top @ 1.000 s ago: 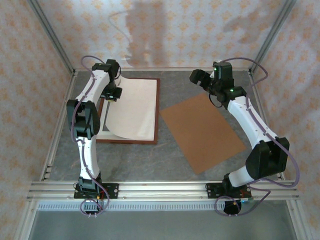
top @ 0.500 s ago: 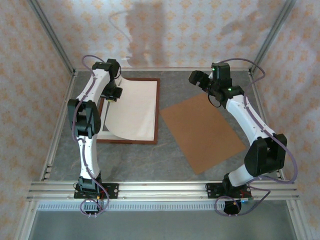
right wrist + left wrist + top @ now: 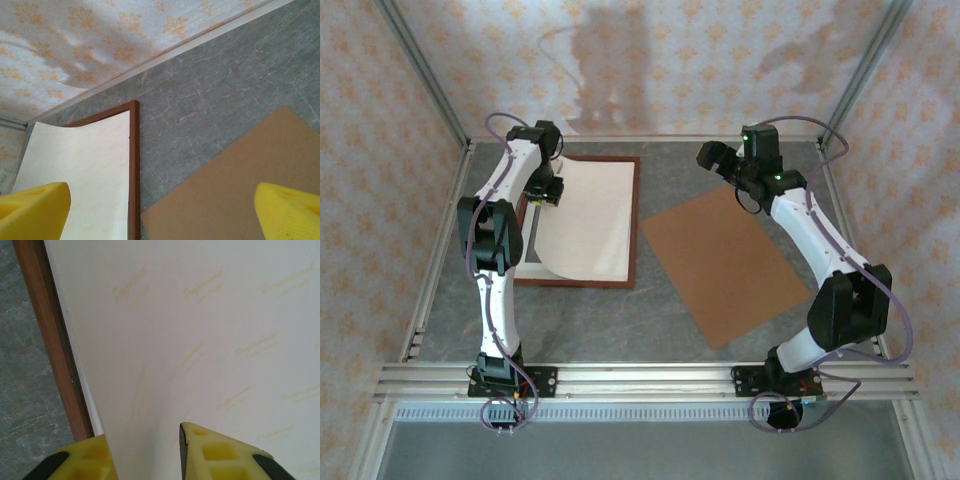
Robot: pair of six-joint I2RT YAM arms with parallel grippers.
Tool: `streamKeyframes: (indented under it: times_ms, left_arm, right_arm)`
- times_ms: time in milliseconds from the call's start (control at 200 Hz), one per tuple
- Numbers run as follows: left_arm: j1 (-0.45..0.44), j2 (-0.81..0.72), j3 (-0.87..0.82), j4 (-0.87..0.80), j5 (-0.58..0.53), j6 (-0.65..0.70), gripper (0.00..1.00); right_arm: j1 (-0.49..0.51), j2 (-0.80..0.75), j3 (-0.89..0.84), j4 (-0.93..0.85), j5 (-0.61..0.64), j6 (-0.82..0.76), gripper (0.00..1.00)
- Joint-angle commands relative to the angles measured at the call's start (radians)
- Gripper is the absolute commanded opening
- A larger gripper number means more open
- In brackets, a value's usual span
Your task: Put the photo into the frame
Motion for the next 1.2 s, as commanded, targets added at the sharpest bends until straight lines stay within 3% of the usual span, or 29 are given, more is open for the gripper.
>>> streamKeyframes:
  times_ms: [0,405,1036,1191]
  left_arm:
    - [0.015,0.012,-0.026,0.006,-0.015,-0.013,0.3]
    - [0.02,-0.048,-0.139,0.093,0.081,-0.052,0.49]
    - [0.045,-0.027,-0.163,0.152,-0.067,-0.073,0.96]
    - [0.049,-0.02,-0.161,0.163,-0.11,-0.088,1.0]
  right_arm:
    - [0.01,0.016,0.035,-0.015,0.01,-0.015,0.94]
    - [0.015,0.044,0.042,-0.017,0.002,-0.016,0.94]
    - [0.018,0.051,0.021,-0.02,0.007,-0.016,0.95]
    - [0.021,0.06,0.002,-0.023,0.01,-0.016,0.95]
